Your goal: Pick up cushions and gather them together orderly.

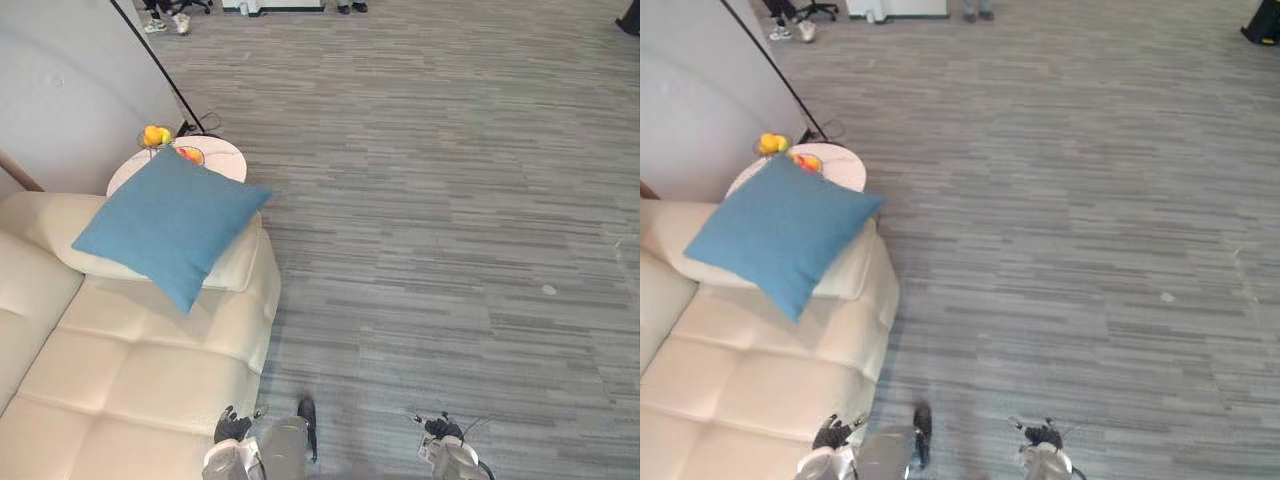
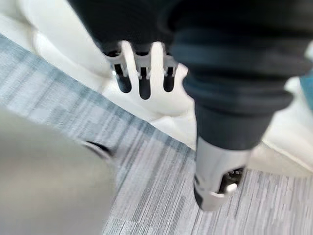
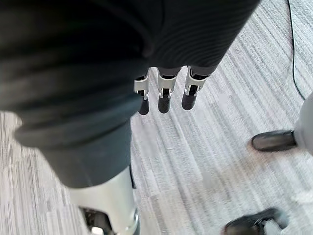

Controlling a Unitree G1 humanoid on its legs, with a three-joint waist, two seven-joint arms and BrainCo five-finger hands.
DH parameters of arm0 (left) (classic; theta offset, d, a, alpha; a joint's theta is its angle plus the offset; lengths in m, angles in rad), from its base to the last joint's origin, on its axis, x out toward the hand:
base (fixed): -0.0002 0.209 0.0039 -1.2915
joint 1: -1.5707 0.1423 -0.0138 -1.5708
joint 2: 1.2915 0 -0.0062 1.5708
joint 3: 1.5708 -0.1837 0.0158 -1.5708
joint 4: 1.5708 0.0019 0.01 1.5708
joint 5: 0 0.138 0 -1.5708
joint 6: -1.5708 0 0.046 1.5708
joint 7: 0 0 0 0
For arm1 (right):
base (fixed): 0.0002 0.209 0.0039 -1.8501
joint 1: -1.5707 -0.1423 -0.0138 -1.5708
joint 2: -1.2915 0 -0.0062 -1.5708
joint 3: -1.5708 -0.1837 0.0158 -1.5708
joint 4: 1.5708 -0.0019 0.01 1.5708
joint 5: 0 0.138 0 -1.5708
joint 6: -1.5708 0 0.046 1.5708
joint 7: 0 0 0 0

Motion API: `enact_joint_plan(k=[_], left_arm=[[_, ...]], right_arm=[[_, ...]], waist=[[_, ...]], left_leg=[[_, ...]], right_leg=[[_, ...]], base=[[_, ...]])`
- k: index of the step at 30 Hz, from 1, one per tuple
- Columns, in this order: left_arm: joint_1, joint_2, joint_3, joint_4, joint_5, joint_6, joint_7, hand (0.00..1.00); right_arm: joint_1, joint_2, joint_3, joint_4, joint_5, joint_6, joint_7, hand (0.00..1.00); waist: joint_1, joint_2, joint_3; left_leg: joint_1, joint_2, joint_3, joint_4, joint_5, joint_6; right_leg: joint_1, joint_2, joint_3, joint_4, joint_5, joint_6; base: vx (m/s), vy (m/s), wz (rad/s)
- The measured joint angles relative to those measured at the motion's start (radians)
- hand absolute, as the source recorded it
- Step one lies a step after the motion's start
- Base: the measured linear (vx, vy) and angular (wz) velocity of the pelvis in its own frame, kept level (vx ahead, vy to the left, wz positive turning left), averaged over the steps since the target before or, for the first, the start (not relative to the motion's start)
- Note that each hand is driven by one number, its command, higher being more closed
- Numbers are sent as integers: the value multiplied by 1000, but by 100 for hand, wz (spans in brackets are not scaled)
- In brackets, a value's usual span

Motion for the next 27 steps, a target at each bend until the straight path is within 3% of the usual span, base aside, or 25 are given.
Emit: enact_joint_plan(k=[1, 3, 4, 5, 7, 9, 11, 12, 14, 16, 18, 20, 22, 24, 25, 26, 27], left_arm=[[0, -3, -1, 2, 1, 0, 0, 0], [5, -2, -11, 4, 2, 3, -1, 0], [5, -2, -12, 10, 1, 7, -1, 0], [9, -4, -9, 16, 0, 8, 0, 0], [9, -2, -8, 30, 0, 8, 1, 0], [8, -3, -5, 35, 0, 8, 1, 0], [5, -4, 4, 40, 0, 8, 0, 0], [7, -3, 12, 42, 1, 8, 1, 0], [12, -2, 34, 41, 1, 6, 3, 0], [36, -45, 53, 52, -1, 6, 7, 0], [34, -61, 53, 50, -2, 6, 21, 0], [24, -61, 52, 49, -7, 10, 19, 0], [26, -54, 49, 37, -9, 5, 20, 0], [27, -50, 26, 30, -9, 4, 19, 0], [26, -48, 12, 31, -9, 4, 19, 0], [21, -43, 2, 32, -8, 4, 19, 0], [15, -38, 3, 34, -8, 4, 19, 0]], right_arm=[[2, 0, 0, 0, -5, 0, 1, 0], [11, 1, 1, 0, -6, -1, 8, 0], [17, 3, 1, 0, -6, -1, 11, 0], [21, 5, 1, 0, -7, -1, 12, 0], [23, 5, 0, -2, -7, -2, 13, 0], [18, 3, 0, -1, -7, -5, 13, 0], [15, -3, -1, 0, -6, -6, 13, 0], [13, -7, -2, 1, -5, -7, 12, 0], [29, -9, -2, 4, -4, -6, 12, 0], [28, -35, -10, 7, -4, -4, 11, 0], [18, -43, -11, 8, -4, -2, 9, 0], [11, -35, -7, 8, -3, 1, 4, 0], [19, -22, -8, 8, -2, 2, -4, 0], [13, -28, -6, 7, -1, 2, -8, 0], [6, -33, -5, 7, -1, 1, -7, 0], [4, -37, -4, 7, -2, 1, -7, 0], [3, -34, 0, 9, -2, 2, -7, 0]], waist=[[7, 2, -1], [4, 7, 0], [1, 9, 2], [-1, 13, 2], [-8, 18, 5], [-18, 21, 6], [-23, 22, 4], [-24, 18, 4], [-25, -1, -6], [-22, 55, -51], [-23, 83, -57], [-24, 88, -50], [-24, 77, -38], [-23, 74, -39], [-24, 76, -38], [-23, 76, -38], [-17, 63, -35]], left_leg=[[37, -5, 12, -7, -16, 5], [123, -12, 9, -26, -62, 12], [167, -13, 1, -37, -81, 12], [216, -13, -9, -57, -94, 8], [296, -5, -30, -113, -96, 6], [335, 15, -68, -138, -102, 4], [344, 33, -118, -138, -124, -17], [349, 31, -160, -137, -141, -33], [353, 14, -227, -100, -195, -58], [349, 61, -284, -79, -211, -75], [287, 81, -295, 14, -193, -105], [181, 107, -239, 218, -152, -164], [130, 141, -114, 303, -158, -151], [92, 133, 11, 203, -154, -118], [82, 124, 44, 133, -134, -100], [68, 107, 108, 9, -72, -81], [65, 96, 134, -29, -26, -57]], right_leg=[[-26, -17, 16, 106, -7, 12], [-152, -64, 14, 455, 31, 107], [-208, -85, 4, 595, 32, 118], [-247, -106, -20, 652, 11, 96], [-290, -117, -70, 587, -35, 75], [-341, -87, -62, 430, -36, 62], [-384, -46, 19, 258, 18, 57], [-382, -29, 105, 149, 80, 58], [-380, -36, 176, 117, 192, 57], [-377, -20, 90, 177, 110, 28], [-353, -19, 30, 170, 87, 4], [-283, -25, -34, 119, 77, -10], [-184, -30, -99, 55, 74, -18], [-130, -34, -170, -12, 76, -15], [-124, -33, -190, -29, 78, -10], [-116, -31, -222, -53, 83, 1], [-109, -38, -228, -58, 86, 10]], base=[[466, 127, -27], [475, 106, -8], [461, 54, 17], [442, 34, 22], [303, -35, 30], [305, -125, 54], [293, -212, 80], [264, -297, 101], [307, -388, 108], [339, -359, 93], [286, -265, 86], [267, -313, 96], [172, -205, 87], [118, -111, 80], [123, -33, 77], [168, 7, 61], [199, 16, 61]])
